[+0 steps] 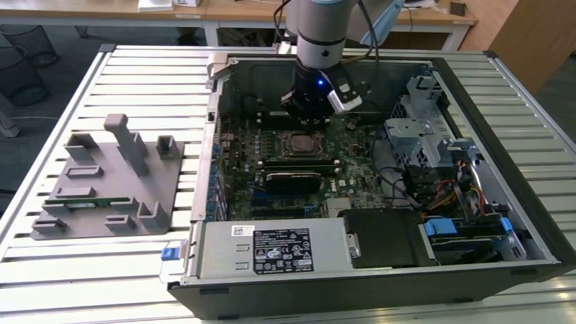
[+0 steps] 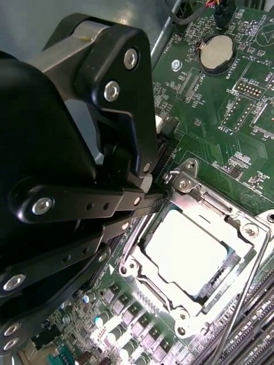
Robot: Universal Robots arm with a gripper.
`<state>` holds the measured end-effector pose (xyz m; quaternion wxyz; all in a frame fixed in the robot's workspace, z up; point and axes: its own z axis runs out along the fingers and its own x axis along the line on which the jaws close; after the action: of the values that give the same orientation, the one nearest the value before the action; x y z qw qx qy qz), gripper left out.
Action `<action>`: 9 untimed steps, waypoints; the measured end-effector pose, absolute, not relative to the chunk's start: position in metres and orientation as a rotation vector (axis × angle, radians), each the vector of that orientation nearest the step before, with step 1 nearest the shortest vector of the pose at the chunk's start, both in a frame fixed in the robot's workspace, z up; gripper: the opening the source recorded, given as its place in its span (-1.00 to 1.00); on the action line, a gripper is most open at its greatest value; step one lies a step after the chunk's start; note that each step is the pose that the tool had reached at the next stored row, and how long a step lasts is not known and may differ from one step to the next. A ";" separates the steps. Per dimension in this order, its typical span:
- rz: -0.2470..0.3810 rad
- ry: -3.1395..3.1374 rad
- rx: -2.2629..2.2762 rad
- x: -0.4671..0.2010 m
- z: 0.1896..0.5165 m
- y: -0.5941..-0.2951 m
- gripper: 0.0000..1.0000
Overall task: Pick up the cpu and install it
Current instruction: 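Install the first cpu locking lever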
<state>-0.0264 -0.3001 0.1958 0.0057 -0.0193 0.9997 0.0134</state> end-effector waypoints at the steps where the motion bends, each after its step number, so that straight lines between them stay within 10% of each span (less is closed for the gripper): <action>1: 0.042 3.129 -0.060 -0.026 0.195 -0.300 -0.79; 9: 0.050 3.129 -0.060 -0.026 0.196 -0.299 -0.79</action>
<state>-0.0259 -0.2988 0.1955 0.0059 -0.0193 0.9997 0.0160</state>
